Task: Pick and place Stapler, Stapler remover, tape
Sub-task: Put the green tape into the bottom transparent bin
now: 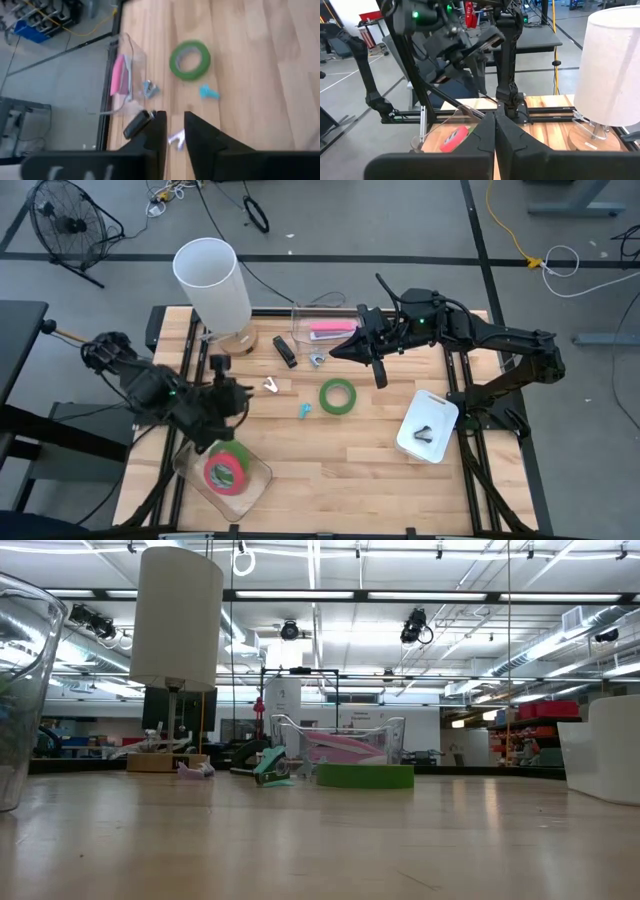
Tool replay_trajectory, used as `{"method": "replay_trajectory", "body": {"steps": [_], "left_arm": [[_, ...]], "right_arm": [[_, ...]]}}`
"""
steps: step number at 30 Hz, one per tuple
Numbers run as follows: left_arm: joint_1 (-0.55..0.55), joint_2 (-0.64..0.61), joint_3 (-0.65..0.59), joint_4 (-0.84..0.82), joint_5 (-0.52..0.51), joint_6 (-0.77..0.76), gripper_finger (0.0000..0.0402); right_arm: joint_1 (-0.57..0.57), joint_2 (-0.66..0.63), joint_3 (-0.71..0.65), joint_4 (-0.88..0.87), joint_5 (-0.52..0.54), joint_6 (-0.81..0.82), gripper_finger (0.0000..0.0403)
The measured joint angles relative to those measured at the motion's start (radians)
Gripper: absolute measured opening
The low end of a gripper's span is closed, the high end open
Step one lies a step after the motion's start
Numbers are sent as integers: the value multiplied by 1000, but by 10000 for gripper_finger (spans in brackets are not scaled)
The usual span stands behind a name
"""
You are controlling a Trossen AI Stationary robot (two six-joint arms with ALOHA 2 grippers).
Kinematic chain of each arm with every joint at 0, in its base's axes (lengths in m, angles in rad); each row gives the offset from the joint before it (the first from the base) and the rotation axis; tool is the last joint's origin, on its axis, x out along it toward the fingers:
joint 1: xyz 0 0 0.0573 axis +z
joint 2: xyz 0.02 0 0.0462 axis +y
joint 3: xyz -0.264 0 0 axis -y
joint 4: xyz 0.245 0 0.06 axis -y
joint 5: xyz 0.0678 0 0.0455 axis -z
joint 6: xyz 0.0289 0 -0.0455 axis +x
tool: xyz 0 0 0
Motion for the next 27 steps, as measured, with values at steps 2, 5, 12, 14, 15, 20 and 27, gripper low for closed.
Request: {"method": "replay_trajectory", "body": {"steps": [2,5,12,14,15,20,27], "left_arm": [[33,0,6,70,-5,38,50],[80,1,6,180,0,93,26],[182,1,6,410,108,105,7],[198,1,6,463,128,131,6],[203,1,6,491,142,156,5],[233,1,5,609,224,236,5],[304,-19,-51,611,340,225,4]], "right_arm": [[0,0,0,-2,0,0,5],[0,0,0,-15,0,-1,4],[0,0,0,-100,0,-12,1],[0,0,0,-128,0,-23,1],[0,0,0,-142,0,-26,1],[0,0,0,-199,1,-44,1],[0,0,0,-289,44,-82,0]]}}
